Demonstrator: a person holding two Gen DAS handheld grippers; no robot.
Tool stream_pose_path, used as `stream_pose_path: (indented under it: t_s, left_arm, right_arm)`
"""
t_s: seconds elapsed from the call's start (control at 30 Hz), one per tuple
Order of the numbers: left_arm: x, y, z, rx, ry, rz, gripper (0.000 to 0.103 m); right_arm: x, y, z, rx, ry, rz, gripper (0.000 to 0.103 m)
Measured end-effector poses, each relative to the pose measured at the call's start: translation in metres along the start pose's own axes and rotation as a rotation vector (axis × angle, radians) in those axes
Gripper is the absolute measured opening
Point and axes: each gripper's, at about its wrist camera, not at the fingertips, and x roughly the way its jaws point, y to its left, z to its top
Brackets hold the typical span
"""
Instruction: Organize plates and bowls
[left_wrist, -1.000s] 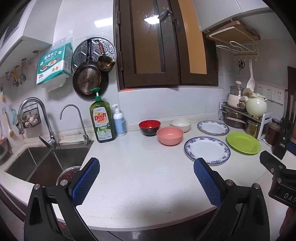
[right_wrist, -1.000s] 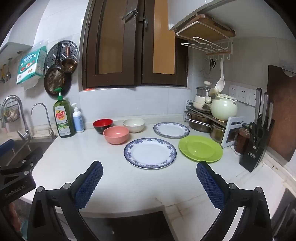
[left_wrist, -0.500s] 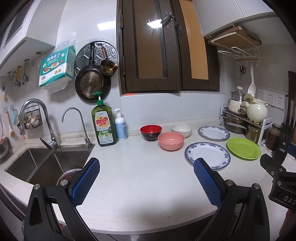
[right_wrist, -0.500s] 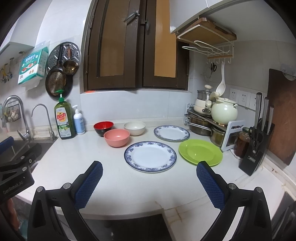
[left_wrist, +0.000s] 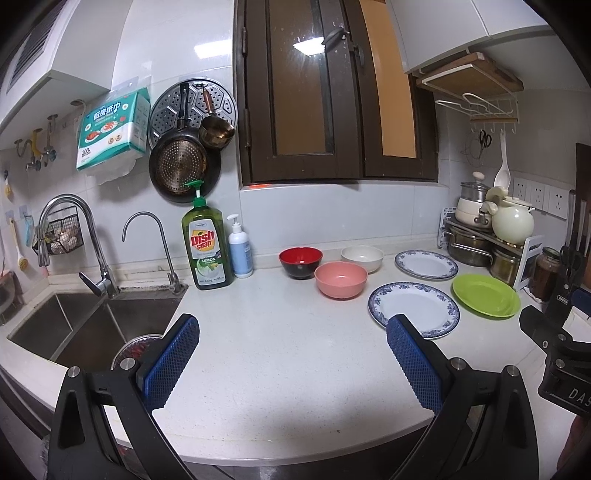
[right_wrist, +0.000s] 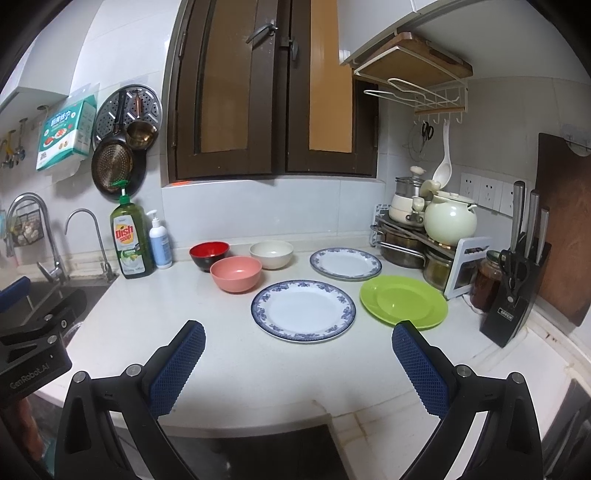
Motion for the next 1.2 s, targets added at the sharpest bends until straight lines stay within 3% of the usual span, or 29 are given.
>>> stream_pose_path:
  t_s: [1.2]
  left_arm:
    - [0.0032, 0.0009, -0.0017, -0.002, 0.011, -0.008, 0.103]
  right_arm:
    - [0.0003, 0.0008, 0.0003, 0.002, -0.001, 0.001, 0.102]
